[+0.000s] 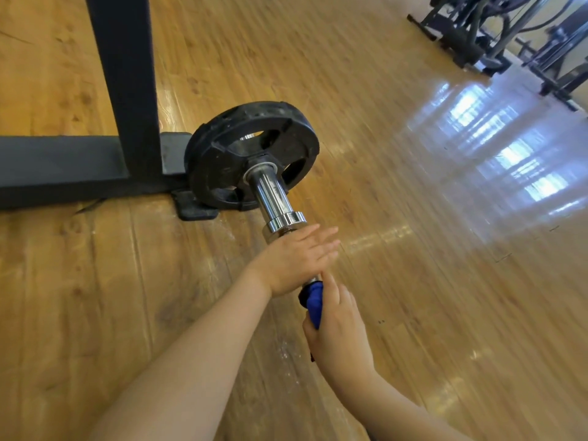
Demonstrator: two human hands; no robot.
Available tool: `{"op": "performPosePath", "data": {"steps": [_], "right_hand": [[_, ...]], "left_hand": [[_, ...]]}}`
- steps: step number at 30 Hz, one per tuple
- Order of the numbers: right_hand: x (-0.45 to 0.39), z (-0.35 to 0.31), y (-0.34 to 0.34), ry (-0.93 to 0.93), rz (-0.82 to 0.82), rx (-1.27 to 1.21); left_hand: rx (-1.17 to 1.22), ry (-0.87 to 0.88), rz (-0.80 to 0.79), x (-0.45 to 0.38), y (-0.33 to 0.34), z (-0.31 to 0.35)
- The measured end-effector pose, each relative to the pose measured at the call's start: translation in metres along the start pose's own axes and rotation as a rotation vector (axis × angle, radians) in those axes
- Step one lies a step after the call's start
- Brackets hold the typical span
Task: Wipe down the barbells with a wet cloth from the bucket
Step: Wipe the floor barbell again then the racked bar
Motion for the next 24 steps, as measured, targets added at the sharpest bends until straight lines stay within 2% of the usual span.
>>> {"op": "performPosePath", "data": {"steps": [3, 6, 8, 11, 15, 16, 24], "right_hand": [[0.01, 0.011, -0.003, 0.044, -0.004, -0.084], [0.022, 0.022, -0.006, 0.088, -0.029, -0.088], [0.022, 0.023, -0.008, 0.12, -0.028, -0.083], [0.004, 0.012, -0.007, 0.122, -0.036, -0.05], [-0.027, -0.012, -0.005, 0.086, 0.051, -0.032], [-0.029, -0.015, -0.004, 0.09, 0.056, -0.005], [0.001, -0.015, -0.003, 0.08, 0.085, 0.137]], "left_hand": [[0.019, 0.056, -0.159, -0.015, 0.0, 0.002], [-0.004, 0.113, -0.492, -0.021, 0.02, 0.005], [-0.026, 0.154, -0.559, -0.026, 0.016, 0.005], [-0.038, 0.132, -0.46, -0.023, 0.017, 0.006], [-0.102, -0.008, 0.0, 0.004, -0.006, -0.011], [-0.109, -0.022, 0.036, 0.011, -0.006, -0.015], [0.001, -0.142, 0.019, 0.018, -0.011, -0.017]]}}
Point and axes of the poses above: each hand's wrist, its own x-axis away from the middle knuckle, its own y-axis out of the palm, z = x × y, the point moved 7 cm from there along -x, towards the middle knuckle, and after that the axes turned 6 degrees about z, right-handed, at the moved point
